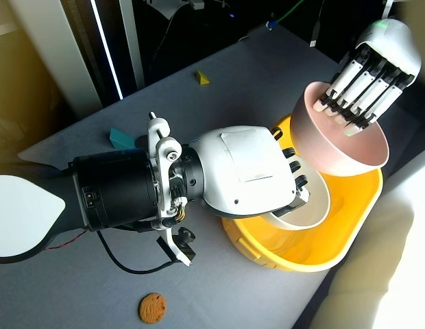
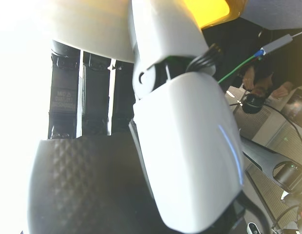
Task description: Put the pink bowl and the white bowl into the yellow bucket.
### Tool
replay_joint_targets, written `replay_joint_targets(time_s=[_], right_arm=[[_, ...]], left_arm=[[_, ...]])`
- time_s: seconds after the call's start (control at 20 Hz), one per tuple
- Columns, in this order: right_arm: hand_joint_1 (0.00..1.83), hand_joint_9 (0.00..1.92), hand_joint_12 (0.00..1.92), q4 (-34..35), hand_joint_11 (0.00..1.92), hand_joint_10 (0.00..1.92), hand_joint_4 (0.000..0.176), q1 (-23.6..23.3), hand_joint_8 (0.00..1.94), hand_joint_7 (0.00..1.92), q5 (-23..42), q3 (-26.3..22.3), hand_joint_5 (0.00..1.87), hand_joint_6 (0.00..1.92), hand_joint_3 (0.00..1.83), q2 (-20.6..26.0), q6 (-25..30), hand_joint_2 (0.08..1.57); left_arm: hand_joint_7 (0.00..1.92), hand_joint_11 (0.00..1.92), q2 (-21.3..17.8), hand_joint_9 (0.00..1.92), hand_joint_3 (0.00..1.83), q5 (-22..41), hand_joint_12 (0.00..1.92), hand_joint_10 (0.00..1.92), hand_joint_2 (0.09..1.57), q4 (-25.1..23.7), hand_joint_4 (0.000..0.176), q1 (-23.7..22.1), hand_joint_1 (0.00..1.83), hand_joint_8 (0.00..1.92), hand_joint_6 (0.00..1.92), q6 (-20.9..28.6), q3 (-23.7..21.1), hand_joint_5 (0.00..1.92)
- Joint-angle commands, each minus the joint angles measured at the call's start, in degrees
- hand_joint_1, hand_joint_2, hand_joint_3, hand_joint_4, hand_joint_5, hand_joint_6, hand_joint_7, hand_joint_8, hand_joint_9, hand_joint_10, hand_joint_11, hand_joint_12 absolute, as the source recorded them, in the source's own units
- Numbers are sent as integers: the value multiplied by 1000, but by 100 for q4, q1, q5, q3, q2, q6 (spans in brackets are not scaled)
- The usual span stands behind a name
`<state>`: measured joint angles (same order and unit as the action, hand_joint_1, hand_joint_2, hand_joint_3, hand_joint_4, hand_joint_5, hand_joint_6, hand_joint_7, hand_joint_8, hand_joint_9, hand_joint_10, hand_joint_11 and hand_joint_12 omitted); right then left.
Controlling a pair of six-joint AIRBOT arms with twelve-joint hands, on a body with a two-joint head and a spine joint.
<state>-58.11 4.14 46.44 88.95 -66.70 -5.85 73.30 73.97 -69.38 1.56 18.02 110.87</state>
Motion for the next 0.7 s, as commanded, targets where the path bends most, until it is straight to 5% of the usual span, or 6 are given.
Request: replay_joint_targets(time_s=[0.0,0.25,0.45,0.55,0.6,0.65], right_arm=[[1500,1147,1465,459,840,700,0,-50,631,1140,438,14,977,899,0,68,-7,1051],[1419,1121,1152,459,880,816,0,-22,624,1169,478,13,1016,897,0,67,-7,1041],[1500,1145,1479,459,823,722,0,-22,636,1136,480,13,981,890,1,67,-7,1053],[1258,935,1145,459,692,639,0,-19,883,1050,491,12,840,1175,8,68,-6,1125],[1258,817,1186,459,524,484,0,-19,522,843,491,12,707,653,1,69,-6,1118],[1169,730,1192,459,371,308,0,-19,229,774,491,12,657,317,0,69,-6,1101]], left_arm=[[1053,790,-117,914,1,250,862,1047,1101,578,0,-29,1380,1011,954,-27,32,935],[1040,772,-173,887,2,251,938,1105,1112,538,0,83,1378,1052,961,-39,40,910],[1038,792,-204,892,1,251,959,1110,1110,521,0,154,1378,1032,960,-47,35,916],[962,694,-224,845,0,250,781,1155,1128,507,0,185,1368,1036,1083,-60,-9,925],[888,634,-227,825,3,250,698,542,1163,504,0,210,1185,466,1147,-66,-19,867],[750,472,-228,685,0,240,689,237,1129,497,0,225,1143,162,489,-67,-27,655]])
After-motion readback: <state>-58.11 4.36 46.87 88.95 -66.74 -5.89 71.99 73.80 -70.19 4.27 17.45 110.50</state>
